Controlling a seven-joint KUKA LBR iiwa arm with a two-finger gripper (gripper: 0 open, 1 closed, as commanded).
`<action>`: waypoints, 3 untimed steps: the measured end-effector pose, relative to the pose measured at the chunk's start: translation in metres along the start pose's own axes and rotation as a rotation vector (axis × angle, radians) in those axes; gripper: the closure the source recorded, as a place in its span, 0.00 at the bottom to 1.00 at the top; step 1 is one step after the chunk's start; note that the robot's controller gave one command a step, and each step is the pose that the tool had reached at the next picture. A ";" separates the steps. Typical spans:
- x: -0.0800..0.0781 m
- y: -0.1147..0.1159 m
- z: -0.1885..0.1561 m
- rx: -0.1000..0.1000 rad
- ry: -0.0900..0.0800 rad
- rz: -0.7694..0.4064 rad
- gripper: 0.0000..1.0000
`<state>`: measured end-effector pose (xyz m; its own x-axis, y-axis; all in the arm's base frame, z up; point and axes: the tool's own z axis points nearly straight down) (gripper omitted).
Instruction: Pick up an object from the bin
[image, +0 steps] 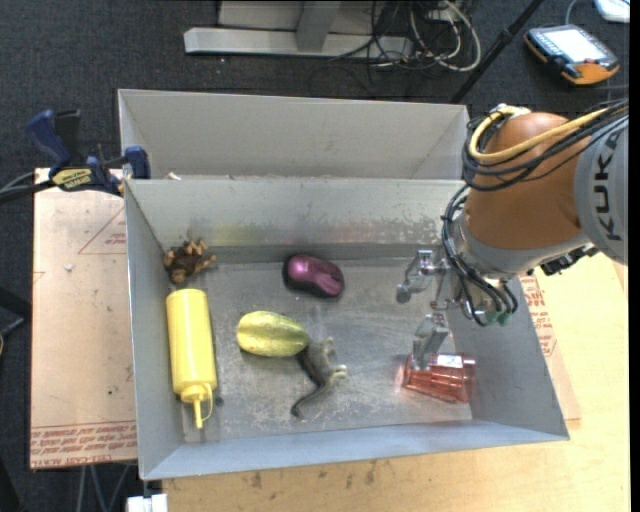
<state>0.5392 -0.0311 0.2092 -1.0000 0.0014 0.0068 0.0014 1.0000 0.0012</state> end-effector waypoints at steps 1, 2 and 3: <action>-0.002 0.000 -0.004 0.001 -0.008 -0.001 0.00; -0.012 0.010 0.025 0.002 -0.016 -0.058 0.00; -0.001 0.028 0.044 0.000 0.001 -0.255 0.00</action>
Offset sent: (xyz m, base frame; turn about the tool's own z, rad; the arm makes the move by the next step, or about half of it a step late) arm 0.0230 0.0284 -0.0785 -0.1498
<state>0.5395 -0.0031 0.1647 -0.9679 -0.2512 0.0075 -0.2511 0.9679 0.0032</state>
